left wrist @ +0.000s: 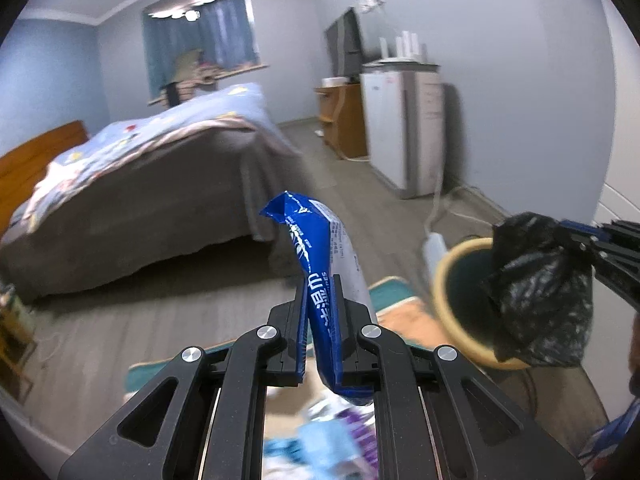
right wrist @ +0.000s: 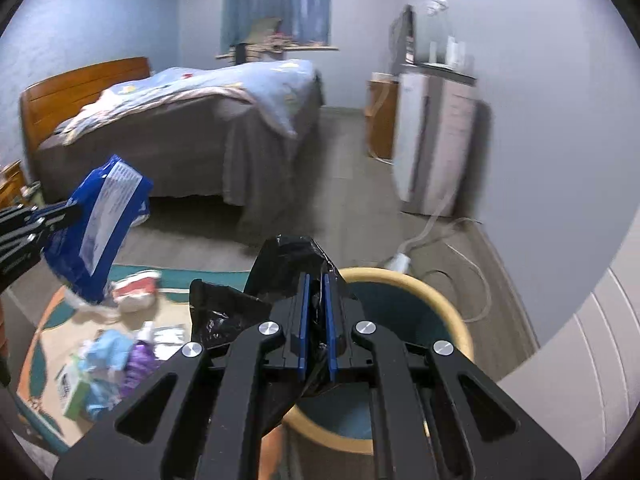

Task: Collect trash
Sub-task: 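Carry both items over the yellow bin and open both tools to drop them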

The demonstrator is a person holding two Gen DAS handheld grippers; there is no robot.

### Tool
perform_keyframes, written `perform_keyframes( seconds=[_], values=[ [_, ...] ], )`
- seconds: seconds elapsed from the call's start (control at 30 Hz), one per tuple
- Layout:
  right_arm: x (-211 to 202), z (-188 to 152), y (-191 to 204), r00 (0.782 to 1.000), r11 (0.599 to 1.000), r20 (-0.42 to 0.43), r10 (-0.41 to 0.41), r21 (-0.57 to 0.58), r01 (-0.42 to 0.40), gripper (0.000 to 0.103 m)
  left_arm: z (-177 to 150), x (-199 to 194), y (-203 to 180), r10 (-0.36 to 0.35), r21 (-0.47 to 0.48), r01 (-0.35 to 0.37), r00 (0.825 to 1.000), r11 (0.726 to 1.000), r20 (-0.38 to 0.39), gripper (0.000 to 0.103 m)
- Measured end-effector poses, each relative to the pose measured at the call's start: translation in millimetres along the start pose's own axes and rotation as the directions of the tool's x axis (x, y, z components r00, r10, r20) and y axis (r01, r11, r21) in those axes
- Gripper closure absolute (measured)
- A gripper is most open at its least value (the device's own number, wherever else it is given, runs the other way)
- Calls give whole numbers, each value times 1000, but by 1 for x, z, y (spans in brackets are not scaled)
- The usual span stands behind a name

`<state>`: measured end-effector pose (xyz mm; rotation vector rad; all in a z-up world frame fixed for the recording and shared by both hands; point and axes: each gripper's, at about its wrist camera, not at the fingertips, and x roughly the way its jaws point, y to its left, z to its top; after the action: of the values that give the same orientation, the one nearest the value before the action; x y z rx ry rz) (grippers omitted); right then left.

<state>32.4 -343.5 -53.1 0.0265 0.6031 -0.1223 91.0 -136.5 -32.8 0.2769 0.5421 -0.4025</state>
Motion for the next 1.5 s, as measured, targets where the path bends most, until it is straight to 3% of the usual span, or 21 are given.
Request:
perform_keyframes(
  seconds=[0.23,0.57,0.83,1.27,1.37,1.43,1.5],
  values=[
    [24,-15,-59,992,991,-59,-112,72,117,96,2,36,-65,-135,48,137,990,989,-50,92],
    [55,-35,-89,975,978,-119,-186,74,196,96,1,83,-142,-298,77,308,947,948,-124,92],
    [64,-39,-89,965,969,-122,-230,63,239,96,-2,102,-153,-327,37,336,933,941,-149,92],
    [67,-44,-88,943,944,-120,-311,72,321,96,-14,105,-165,-295,128,316,942,940,-160,92],
    [69,-44,-85,940,942,-127,-316,73,327,89,-15,106,-162,-307,107,328,936,939,-173,88],
    [68,-44,-83,942,944,-128,-311,75,322,83,-14,102,-160,-297,106,316,941,943,-164,82],
    [67,-44,-85,943,944,-127,-308,84,320,62,-13,97,-156,-291,96,307,944,947,-156,69]
  ],
)
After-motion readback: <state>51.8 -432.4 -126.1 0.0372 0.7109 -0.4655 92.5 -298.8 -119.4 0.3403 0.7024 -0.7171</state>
